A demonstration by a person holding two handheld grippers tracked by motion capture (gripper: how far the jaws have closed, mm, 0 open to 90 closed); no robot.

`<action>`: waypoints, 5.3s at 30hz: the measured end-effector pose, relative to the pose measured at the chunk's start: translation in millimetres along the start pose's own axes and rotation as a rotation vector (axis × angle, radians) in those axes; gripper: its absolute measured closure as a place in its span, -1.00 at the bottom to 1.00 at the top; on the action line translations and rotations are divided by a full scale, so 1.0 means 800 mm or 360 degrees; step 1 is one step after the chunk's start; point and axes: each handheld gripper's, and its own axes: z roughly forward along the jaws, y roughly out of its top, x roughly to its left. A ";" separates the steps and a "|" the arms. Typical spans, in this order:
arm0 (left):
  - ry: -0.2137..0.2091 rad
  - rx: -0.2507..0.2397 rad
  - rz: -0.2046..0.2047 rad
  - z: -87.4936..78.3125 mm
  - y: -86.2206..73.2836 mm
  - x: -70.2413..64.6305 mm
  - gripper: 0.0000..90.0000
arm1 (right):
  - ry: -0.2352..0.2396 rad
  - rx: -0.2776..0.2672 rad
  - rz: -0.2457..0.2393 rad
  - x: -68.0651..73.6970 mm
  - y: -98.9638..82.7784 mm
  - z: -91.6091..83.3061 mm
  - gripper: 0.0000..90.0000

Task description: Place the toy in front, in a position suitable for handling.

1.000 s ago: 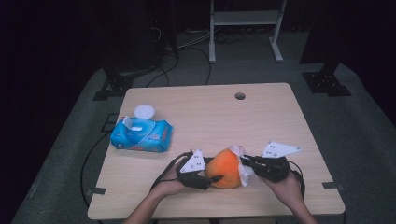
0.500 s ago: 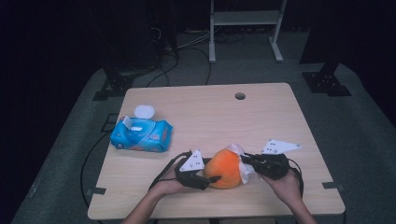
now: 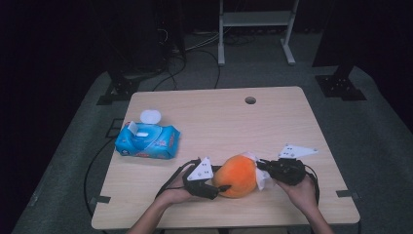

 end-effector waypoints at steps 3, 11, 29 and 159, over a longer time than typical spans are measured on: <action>-0.0003 -0.0005 0.0002 0.000 0.001 -0.001 -0.18 | 0.0036 -0.0105 -0.0041 0.008 0.015 -0.003 0.87; -0.0040 -0.0028 -0.0189 -0.002 -0.004 0.013 -0.48 | 0.0066 0.0025 -0.0076 0.016 0.011 0.000 0.88; -0.0136 -0.0059 -0.0027 -0.004 0.004 0.004 -0.32 | 0.0119 -0.0079 -0.0162 0.026 0.026 -0.008 0.87; -0.0145 -0.0127 -0.0113 0.016 0.016 -0.023 -0.46 | 0.0176 0.0041 -0.0301 0.072 0.029 -0.010 0.88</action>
